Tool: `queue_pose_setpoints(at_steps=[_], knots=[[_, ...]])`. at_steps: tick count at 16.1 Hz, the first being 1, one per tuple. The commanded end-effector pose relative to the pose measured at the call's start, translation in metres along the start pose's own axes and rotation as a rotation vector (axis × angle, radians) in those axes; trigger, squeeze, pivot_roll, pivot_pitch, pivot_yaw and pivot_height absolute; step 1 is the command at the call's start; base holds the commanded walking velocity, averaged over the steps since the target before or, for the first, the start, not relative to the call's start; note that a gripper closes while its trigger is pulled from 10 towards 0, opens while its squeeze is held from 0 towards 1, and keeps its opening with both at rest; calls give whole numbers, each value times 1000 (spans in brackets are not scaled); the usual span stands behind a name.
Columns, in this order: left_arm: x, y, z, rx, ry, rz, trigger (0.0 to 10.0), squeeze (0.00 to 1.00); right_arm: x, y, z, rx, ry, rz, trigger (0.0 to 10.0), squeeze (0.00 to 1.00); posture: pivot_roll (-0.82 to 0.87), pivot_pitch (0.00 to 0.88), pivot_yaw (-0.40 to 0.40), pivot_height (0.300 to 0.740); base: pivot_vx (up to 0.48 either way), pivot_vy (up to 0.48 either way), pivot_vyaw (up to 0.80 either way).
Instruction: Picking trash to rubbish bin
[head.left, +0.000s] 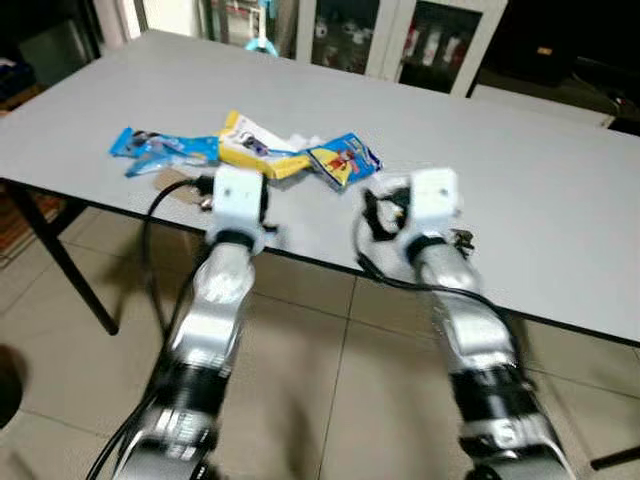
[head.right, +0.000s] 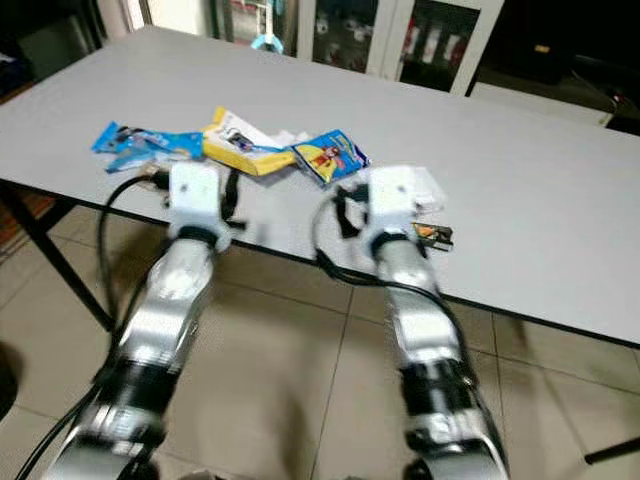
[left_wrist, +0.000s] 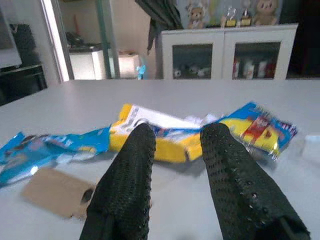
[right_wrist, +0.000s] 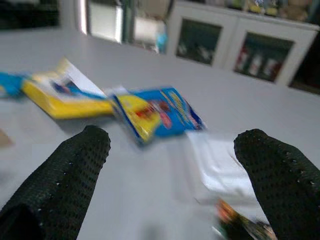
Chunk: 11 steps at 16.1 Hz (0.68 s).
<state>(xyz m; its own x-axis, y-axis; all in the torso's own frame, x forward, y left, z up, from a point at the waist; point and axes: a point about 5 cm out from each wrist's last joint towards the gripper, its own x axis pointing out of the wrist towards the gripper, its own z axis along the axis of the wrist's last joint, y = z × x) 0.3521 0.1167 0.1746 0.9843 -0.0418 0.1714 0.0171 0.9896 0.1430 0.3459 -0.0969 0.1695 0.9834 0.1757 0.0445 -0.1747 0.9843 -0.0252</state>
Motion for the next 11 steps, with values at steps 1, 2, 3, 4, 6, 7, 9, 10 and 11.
queue_pose_setpoints(at_steps=[1, 2, 3, 4, 6, 7, 9, 10, 11], knots=[[3, -5, -1, -16, 3, -2, 10000, 0, 2, -3, 0, 15, -11, -20, 10000, 0, -51, 0, -85, 740, 0, 0, 0], [3, -7, -2, -24, 5, -4, 10000, 0, 2, -3, 1, 26, -26, -20, 10000, 0, -53, 0, -86, 740, 0, 0, 0], [3, -8, -4, -41, 7, -3, 10000, 0, 2, -4, 2, 39, -48, -28, 10000, 0, -54, 0, -87, 740, 0, 0, 0], [2, -7, -6, -55, 5, 3, 10000, 0, 1, -6, 0, 41, -57, -37, 10000, 0, -54, 0, -92, 740, 0, 0, 0], [-3, -3, -16, -77, 25, 21, 10000, 0, -1, -14, -7, 34, -47, -60, 10000, 0, -48, 0, -98, 740, 0, 0, 0], [-6, 1, -20, -74, 33, 36, 10000, 0, -1, -20, -9, 50, -51, -89, 10000, 0, -47, 0, -99, 740, 0, 0, 0], [-10, 11, -27, -58, 49, 71, 10000, 0, -4, -38, -15, 72, -53, -156, 10000, 0, -49, 0, -100, 740, 0, 0, 0], [-12, 18, -30, -55, 54, 87, 10000, 0, -7, -52, -21, 58, -24, -204, 10000, 0, -49, 0, -100, 740, 0, 0, 0], [-13, 22, -32, -48, 54, 91, 10000, 0, -9, -61, -24, 53, -19, -224, 10000, 0, -48, 0, -101, 740, 0, 0, 0]])
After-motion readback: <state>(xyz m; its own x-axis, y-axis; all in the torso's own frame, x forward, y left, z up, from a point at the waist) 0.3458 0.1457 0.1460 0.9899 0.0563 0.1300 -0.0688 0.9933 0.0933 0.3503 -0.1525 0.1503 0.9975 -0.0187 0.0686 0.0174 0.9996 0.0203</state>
